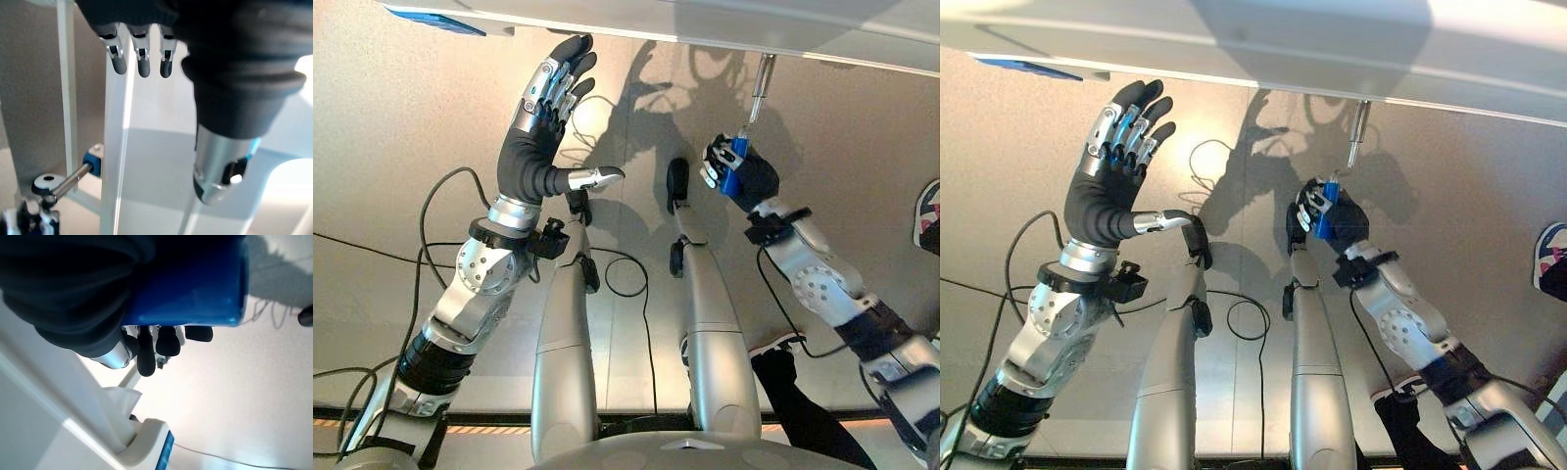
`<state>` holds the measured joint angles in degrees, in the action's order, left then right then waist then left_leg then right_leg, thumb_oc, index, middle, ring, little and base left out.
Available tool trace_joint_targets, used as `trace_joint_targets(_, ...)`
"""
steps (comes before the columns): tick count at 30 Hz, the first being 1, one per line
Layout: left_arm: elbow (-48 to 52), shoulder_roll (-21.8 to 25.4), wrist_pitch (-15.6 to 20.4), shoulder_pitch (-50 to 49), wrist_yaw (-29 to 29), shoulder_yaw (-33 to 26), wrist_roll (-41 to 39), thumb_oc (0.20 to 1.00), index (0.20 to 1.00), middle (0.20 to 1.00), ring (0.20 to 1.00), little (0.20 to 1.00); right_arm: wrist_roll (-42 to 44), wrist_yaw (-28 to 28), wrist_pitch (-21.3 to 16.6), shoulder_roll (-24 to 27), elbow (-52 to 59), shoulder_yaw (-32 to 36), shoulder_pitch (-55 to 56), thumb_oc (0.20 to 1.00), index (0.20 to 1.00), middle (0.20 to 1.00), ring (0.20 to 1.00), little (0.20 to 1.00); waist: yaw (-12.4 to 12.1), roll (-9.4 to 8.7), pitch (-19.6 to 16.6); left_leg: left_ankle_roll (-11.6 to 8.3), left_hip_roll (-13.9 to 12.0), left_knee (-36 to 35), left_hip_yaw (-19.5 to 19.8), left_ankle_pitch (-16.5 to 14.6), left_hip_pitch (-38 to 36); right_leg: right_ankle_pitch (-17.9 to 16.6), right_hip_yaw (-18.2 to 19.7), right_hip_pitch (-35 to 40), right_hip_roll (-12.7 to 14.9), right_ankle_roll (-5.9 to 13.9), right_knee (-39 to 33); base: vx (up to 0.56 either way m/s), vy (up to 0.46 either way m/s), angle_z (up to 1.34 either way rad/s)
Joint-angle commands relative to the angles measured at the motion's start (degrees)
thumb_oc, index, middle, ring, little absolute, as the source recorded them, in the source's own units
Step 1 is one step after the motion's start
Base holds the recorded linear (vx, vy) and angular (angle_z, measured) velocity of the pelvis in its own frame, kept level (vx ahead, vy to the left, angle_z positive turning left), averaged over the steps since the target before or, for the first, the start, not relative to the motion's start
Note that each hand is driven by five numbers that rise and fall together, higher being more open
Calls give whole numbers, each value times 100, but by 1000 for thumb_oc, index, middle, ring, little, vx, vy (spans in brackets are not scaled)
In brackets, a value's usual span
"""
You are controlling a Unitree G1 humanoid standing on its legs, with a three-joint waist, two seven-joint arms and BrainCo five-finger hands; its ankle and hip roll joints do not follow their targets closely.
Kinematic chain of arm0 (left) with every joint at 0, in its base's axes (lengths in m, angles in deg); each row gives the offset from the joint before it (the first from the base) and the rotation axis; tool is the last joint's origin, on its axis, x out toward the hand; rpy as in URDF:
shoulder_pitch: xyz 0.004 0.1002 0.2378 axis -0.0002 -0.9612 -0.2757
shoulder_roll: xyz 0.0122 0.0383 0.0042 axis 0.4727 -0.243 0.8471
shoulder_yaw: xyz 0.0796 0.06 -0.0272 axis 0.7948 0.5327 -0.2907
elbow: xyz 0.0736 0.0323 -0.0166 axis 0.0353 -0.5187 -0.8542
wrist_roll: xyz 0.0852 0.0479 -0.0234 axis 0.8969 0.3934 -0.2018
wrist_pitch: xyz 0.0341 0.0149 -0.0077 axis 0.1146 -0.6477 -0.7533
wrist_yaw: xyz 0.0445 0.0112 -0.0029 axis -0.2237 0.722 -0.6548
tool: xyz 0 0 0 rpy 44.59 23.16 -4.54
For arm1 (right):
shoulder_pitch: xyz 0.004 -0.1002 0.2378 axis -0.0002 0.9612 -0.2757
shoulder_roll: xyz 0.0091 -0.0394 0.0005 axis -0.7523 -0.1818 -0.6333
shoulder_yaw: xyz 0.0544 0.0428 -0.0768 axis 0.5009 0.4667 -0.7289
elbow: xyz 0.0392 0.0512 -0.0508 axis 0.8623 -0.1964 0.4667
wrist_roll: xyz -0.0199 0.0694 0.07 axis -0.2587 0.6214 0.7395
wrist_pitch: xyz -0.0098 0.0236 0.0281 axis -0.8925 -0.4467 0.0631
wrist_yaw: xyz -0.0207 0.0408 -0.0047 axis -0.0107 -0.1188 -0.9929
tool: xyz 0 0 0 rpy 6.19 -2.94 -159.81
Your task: Raise the hospital bed
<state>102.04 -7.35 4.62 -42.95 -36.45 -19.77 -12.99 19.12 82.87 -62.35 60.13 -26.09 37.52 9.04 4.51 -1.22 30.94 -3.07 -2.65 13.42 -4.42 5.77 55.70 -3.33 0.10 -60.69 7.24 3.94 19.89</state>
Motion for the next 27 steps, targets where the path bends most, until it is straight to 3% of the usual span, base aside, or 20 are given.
trace_joint_targets(1,447,-121,231,-2,-20,127,-121,1000,1000,1000,1000,1000,-462,-251,-337,-493,462,-329,-1237,200,200,200,200,200,-263,217,-114,-46,123,366,379,-440,-117,-15,-284,405,92,477,-185,0,0,0)
trace_joint_targets(9,476,-200,272,10,-33,317,-368,1000,1000,1000,1000,1000,-1015,407,-256,-1315,-2228,-193,-2344,200,200,200,200,200,-447,387,-114,-33,140,385,379,-472,-104,5,-279,390,93,458,-194,9,30,2)
trace_joint_targets(10,429,-227,266,51,-51,413,-425,1000,1000,1000,1000,1000,-1016,614,-209,-1538,-3022,-93,-2567,200,200,200,200,200,-486,428,-114,-34,143,397,368,-483,-102,9,-271,390,93,452,-194,0,0,0)
trace_joint_targets(14,366,-276,249,184,-68,573,-499,1000,1000,1000,1000,1000,-1326,709,36,-1752,-4201,-89,-2901,200,200,200,200,200,-526,471,-114,-27,150,429,357,-511,-81,16,-268,376,92,444,-176,0,0,0)
trace_joint_targets(20,316,-353,263,304,-79,724,-546,1000,1000,1000,1000,1000,-1640,742,257,-1823,-5635,118,-3126,200,200,200,200,200,-576,583,-114,-16,161,420,372,-516,-77,26,-270,357,95,445,-180,0,0,0)
trace_joint_targets(22,306,-378,260,401,-95,803,-548,1000,1000,1000,1000,1000,-1799,817,338,-1720,-6408,353,-3207,200,200,200,200,200,-613,669,-114,-7,181,417,372,-526,-75,38,-256,358,101,447,-174,0,0,0)
trace_joint_targets(27,284,-414,274,517,-98,902,-502,1000,1000,1000,1000,1000,-1910,979,396,-1328,-7134,856,-3067,200,200,200,200,200,-660,816,-114,11,196,408,357,-538,-64,61,-242,319,114,458,-156,0,0,0)
